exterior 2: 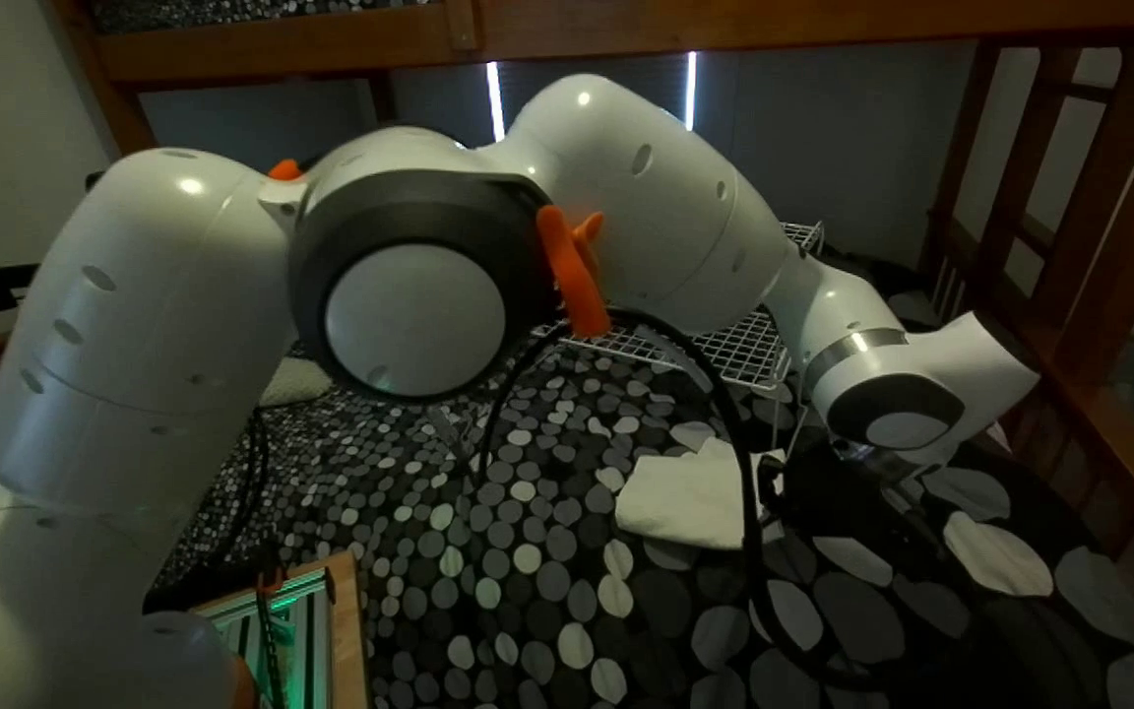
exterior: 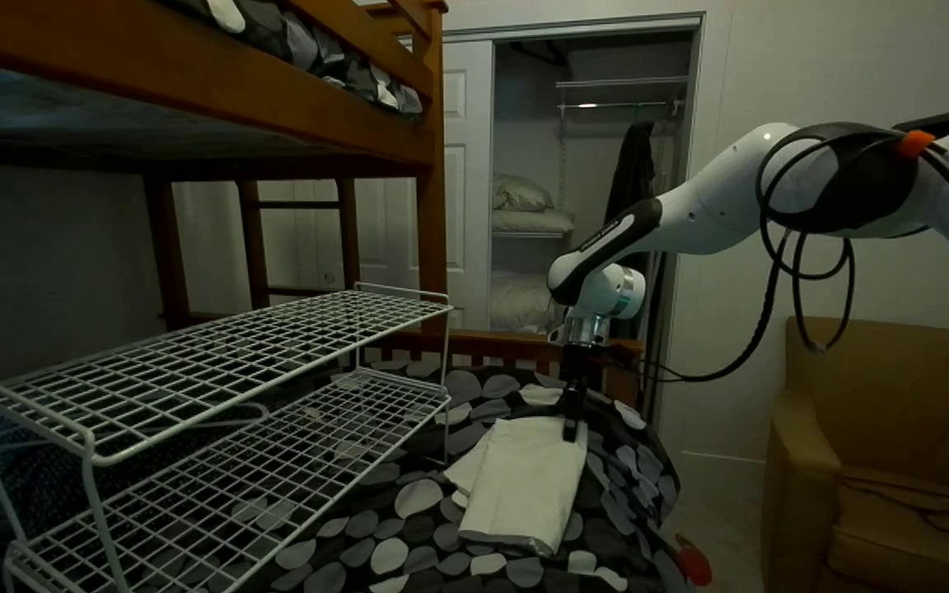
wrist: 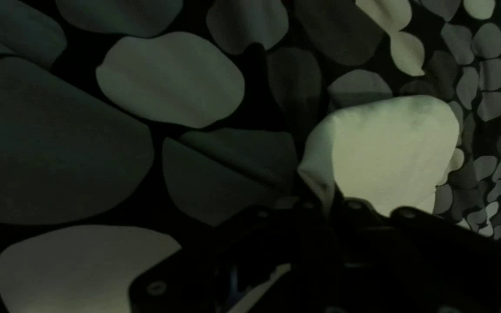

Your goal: Put the towel on the top shelf.

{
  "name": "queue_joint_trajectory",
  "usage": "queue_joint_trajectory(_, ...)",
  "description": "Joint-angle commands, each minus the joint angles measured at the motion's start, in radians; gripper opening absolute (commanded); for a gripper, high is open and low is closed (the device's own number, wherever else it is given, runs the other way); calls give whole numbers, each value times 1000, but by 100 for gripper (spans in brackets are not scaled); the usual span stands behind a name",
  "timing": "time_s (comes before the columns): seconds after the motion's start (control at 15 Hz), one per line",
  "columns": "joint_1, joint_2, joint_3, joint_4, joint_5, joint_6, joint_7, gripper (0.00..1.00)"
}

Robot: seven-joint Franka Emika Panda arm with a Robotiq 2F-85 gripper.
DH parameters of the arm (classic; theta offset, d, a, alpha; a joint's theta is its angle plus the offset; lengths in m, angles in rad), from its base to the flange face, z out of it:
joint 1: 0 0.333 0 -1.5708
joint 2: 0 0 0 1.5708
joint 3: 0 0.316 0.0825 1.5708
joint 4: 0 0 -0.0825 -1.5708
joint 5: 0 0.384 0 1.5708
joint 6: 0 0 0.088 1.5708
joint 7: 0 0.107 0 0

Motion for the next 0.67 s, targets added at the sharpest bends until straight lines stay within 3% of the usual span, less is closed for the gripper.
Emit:
queue_joint_trajectory(0.0,35,-93,-21,-72,-49,-9,47,9)
queue_joint_trajectory(0.07,34,-89,-21,-62,-54,-21,46,11)
queue_joint_trajectory(0.2,38,-91,-21,-55,-58,-38,50,1)
queue_joint_trajectory(0.6,44,-120,-22,-76,-68,-48,46,1)
